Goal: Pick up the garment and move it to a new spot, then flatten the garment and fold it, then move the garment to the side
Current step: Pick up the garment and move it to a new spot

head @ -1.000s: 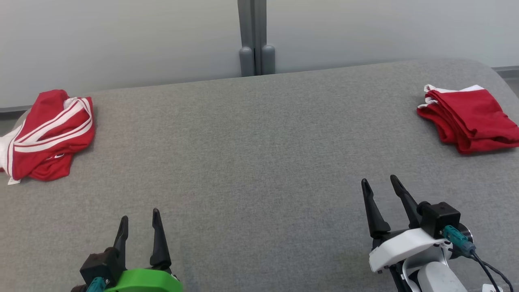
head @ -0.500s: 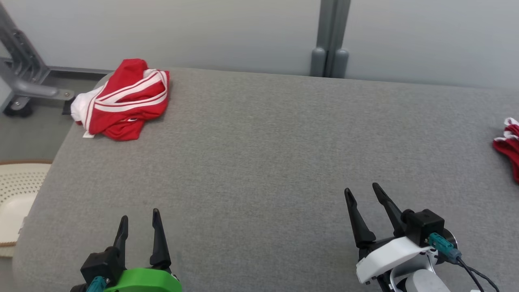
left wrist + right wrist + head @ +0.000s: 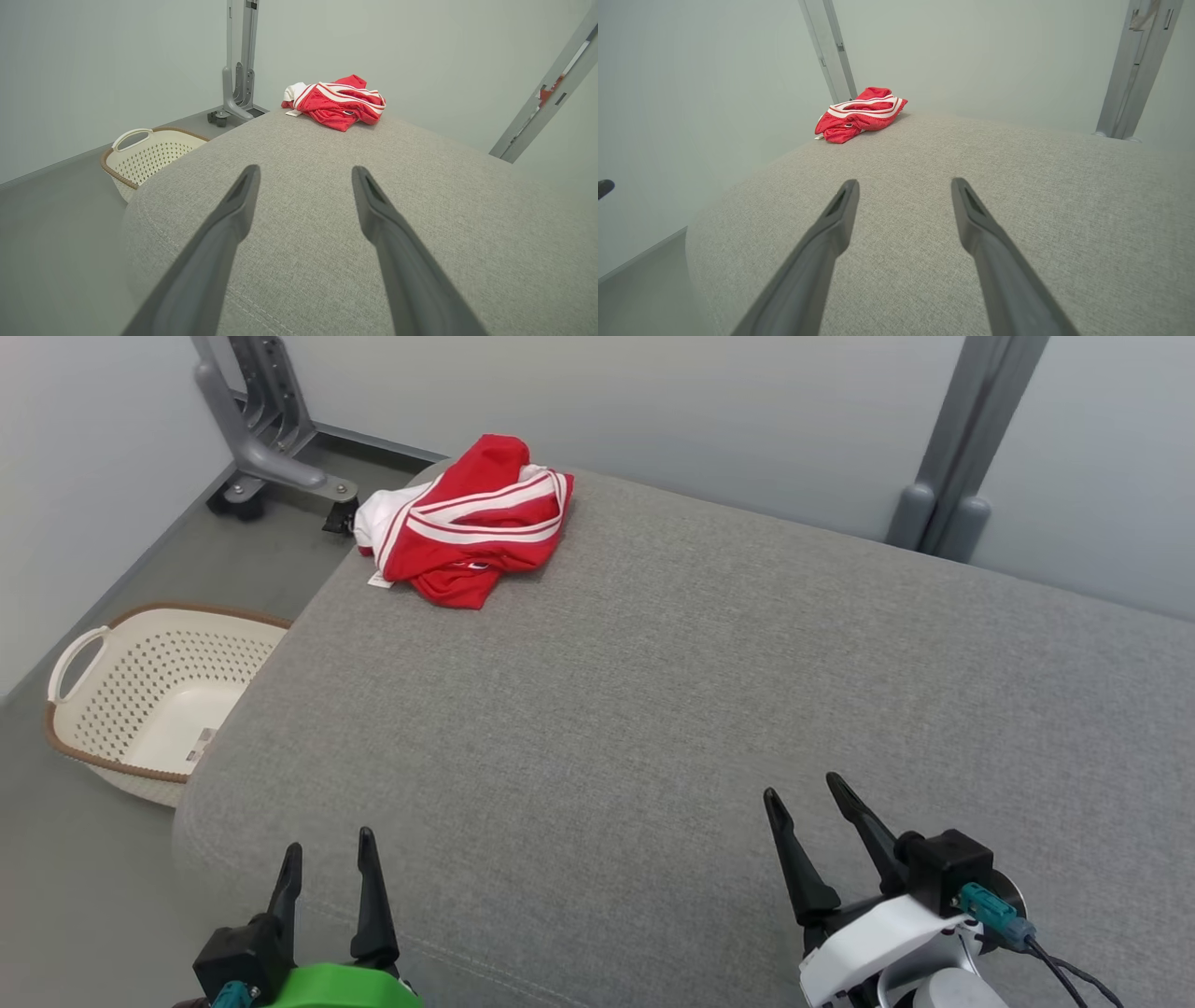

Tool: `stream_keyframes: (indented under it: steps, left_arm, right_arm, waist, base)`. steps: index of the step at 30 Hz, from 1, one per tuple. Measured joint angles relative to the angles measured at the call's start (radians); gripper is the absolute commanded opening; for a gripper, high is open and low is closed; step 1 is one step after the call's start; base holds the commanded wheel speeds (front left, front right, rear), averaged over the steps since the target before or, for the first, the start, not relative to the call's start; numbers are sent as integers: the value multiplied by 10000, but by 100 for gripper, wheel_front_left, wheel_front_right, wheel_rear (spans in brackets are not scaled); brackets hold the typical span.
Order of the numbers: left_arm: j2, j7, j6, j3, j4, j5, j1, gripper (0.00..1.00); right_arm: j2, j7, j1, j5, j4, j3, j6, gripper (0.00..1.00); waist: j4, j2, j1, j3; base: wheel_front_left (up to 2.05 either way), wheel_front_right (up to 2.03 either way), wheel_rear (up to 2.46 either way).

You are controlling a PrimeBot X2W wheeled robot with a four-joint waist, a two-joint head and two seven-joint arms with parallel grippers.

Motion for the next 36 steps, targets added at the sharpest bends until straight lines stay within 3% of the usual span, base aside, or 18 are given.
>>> stream_keyframes:
  steps: [7, 15, 21, 26, 30, 36]
  left_arm:
    - [0, 2, 15, -8, -111, -21, 97, 100]
    - [77, 0, 50, 422, -537, -134, -7, 100]
    - [1294, 0, -370, 955, -932, 426, -1778, 100]
    - [2671, 614, -698, 1398, -878, 581, -4204, 100]
    - [3785, 1597, -1093, 1488, -46, 784, -6167, 100]
    - [4368, 3246, -1496, 1356, 1937, 401, -8510, 100]
  right_arm:
    - [0, 0, 0, -42, -6, 109, 0, 100]
    - [6, 0, -469, -460, -140, -127, 0, 100]
    - [10, 0, -1039, -1149, -499, -690, 0, 100]
    - [10, 63, -1518, -1768, -1032, -1085, 0, 100]
    - [6, 259, -1892, -2150, -1680, -1175, 0, 100]
    - [-2, 633, -2025, -2594, -2784, -1264, 0, 100]
  waist:
    - [267, 0, 0, 14]
    - [-129, 0, 0, 416]
    - [-612, 0, 0, 1116]
    - [-1052, 0, 0, 1982]
    - [-1426, 0, 0, 2786]
    - [-1977, 0, 0, 4050]
  base:
    - [0, 0, 0]
    - [0, 0, 0]
    - [0, 0, 0]
    - [0, 0, 0]
    - [0, 0, 0]
    - [0, 0, 0]
